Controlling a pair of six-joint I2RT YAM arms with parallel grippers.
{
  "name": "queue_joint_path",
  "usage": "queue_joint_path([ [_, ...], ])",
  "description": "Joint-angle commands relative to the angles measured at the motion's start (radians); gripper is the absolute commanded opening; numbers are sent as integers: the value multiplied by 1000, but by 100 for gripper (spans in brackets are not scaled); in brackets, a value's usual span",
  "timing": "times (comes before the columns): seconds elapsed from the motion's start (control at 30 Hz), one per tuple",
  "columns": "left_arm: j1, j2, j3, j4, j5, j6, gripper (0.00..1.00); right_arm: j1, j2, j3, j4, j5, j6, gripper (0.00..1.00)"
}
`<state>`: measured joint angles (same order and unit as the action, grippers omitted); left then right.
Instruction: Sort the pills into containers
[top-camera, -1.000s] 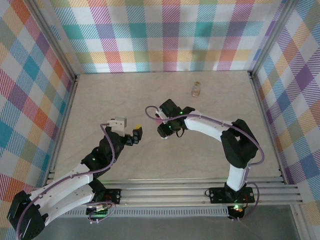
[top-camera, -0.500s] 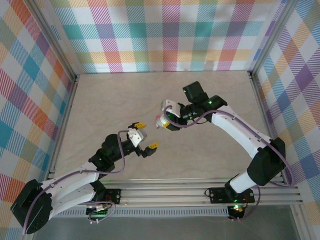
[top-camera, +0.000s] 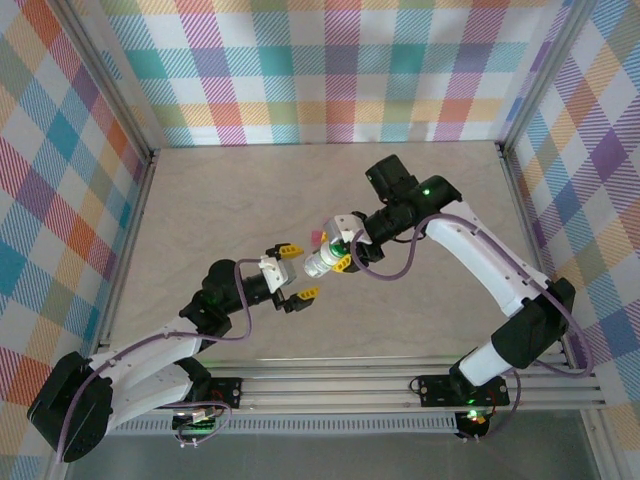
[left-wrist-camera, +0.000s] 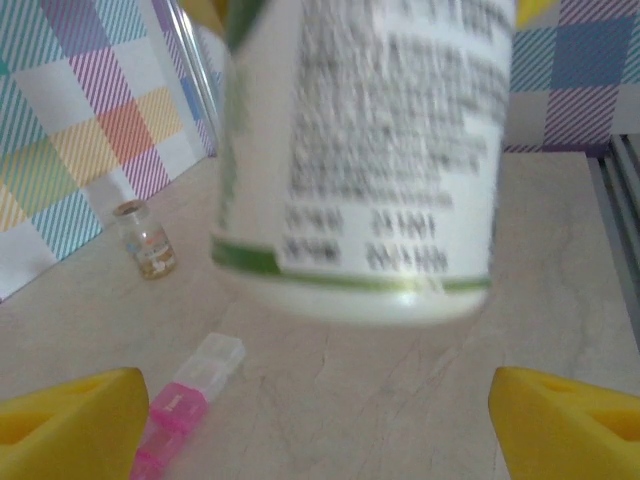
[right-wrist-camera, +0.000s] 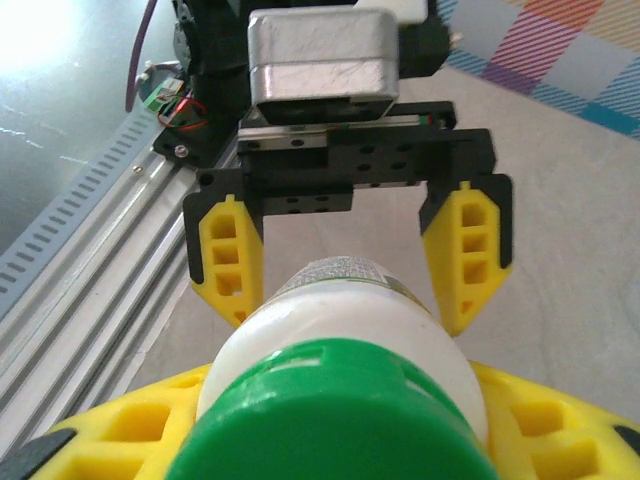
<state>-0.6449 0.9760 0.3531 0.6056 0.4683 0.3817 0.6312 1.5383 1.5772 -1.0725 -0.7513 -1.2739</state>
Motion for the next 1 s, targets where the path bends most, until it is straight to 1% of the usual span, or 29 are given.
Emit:
queue_joint_path([
  [0.0,6,25,55,36,92,-19,87,20,26,22,-29,-58,-63,41],
  [0.1,5,57,92,13,163,-30,82,28,37,21,-12,-53,-65,42],
  [0.17,4,76,110,5,185,-35,81,32,43,23,-3,-55,-67,41],
  [0.4,-1,115,148,-11,190,-29,76,47,61,27,-5,-65,-74,42],
  [0.47,-7,126,165,-42,200,-12,70,49,65,29,-9,-63,-76,42],
  [0.53,-10,138,182,-76,216,5,62,48,62,27,-8,-64,-79,42],
  [0.6,-13,144,186,-81,228,9,60,48,60,26,-7,-65,-80,42],
  [0.63,-16,146,187,-83,231,12,58,48,60,27,-7,-66,-80,42],
  [0.73,-24,148,193,-105,235,30,56,49,57,27,-8,-63,-80,42],
  [0.77,-25,148,195,-113,237,37,53,49,56,26,-7,-59,-79,42],
  [0.83,-29,146,196,-124,238,43,50,49,57,27,-8,-52,-79,42],
  [0.97,-30,126,186,-128,249,51,51,48,52,25,-15,-40,-82,42],
])
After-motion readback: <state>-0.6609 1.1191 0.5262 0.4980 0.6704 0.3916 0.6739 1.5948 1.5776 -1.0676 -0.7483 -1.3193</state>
